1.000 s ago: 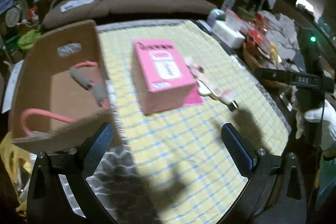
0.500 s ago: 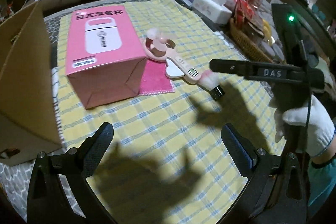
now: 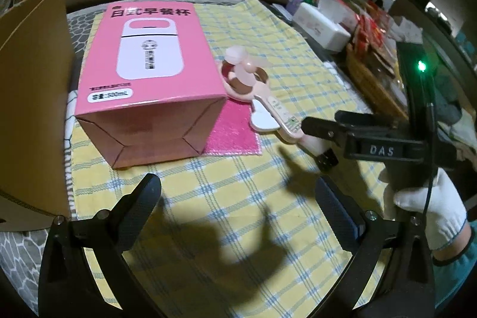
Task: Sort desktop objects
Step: 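Grasp the pink 'ON RAINY DAY' fan by its handle with the right gripper, then lift the fan with the right gripper toward the left gripper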
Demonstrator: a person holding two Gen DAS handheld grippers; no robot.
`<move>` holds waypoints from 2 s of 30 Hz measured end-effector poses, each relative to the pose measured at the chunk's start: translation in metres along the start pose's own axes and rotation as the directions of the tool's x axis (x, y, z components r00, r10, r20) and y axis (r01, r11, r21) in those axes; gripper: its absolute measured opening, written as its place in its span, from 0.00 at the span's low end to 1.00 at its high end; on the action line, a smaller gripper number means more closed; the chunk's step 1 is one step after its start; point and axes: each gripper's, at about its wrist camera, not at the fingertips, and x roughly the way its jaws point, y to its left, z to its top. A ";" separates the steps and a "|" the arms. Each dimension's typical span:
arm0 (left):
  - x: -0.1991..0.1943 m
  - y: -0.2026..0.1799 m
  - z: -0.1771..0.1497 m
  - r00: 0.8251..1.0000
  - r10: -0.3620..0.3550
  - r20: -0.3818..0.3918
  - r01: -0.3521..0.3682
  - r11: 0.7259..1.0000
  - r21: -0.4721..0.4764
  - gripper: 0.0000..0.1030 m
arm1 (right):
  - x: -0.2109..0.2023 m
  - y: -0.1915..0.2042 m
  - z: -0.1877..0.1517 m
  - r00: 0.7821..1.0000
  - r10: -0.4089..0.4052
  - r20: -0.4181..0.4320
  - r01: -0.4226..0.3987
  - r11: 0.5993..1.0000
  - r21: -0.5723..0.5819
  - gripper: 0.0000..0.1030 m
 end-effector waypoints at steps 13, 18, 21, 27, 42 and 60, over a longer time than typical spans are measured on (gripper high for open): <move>0.003 0.012 0.006 0.998 0.062 0.022 -0.062 0.998 -0.034 1.00 | 0.013 0.014 0.000 1.000 -0.026 -0.011 0.026 0.998 -0.057 0.93; 0.004 0.021 0.005 0.997 0.069 0.022 -0.068 0.996 -0.060 1.00 | 0.021 0.017 0.000 0.999 -0.031 -0.020 0.030 0.997 -0.066 0.93; 0.006 0.026 0.004 0.998 0.068 0.015 -0.066 0.995 -0.071 1.00 | 0.026 0.020 0.000 0.999 -0.038 -0.024 0.036 0.996 -0.076 0.93; 0.010 0.033 0.001 0.999 0.054 -0.001 -0.054 0.995 -0.083 1.00 | 0.044 0.026 0.001 0.998 -0.034 -0.045 0.029 0.994 -0.102 0.93; 0.018 0.033 -0.002 0.999 0.038 -0.022 -0.039 0.996 -0.085 1.00 | 0.071 0.035 0.008 0.996 -0.071 -0.046 0.062 0.984 -0.166 0.74; 0.001 0.023 -0.010 0.997 -0.066 -0.027 0.062 0.990 -0.129 1.00 | 0.027 0.035 0.003 0.997 0.055 -0.053 -0.060 0.993 -0.100 0.52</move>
